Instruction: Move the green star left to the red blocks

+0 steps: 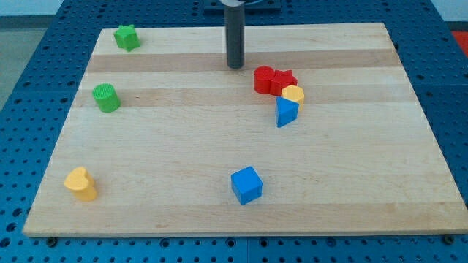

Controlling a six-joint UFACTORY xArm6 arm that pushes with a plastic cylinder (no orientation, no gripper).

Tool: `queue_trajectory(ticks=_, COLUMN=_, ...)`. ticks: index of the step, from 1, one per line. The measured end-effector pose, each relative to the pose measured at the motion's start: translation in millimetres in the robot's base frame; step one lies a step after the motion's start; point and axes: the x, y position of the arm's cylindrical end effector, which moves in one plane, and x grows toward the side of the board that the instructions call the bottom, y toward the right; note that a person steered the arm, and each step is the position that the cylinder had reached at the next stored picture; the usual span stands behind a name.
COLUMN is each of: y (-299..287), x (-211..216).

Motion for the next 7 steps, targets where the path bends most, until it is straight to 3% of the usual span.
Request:
queue_trajectory(ticks=4, y=-224, x=-3)
queue_trajectory(ticks=7, y=-275, x=-63)
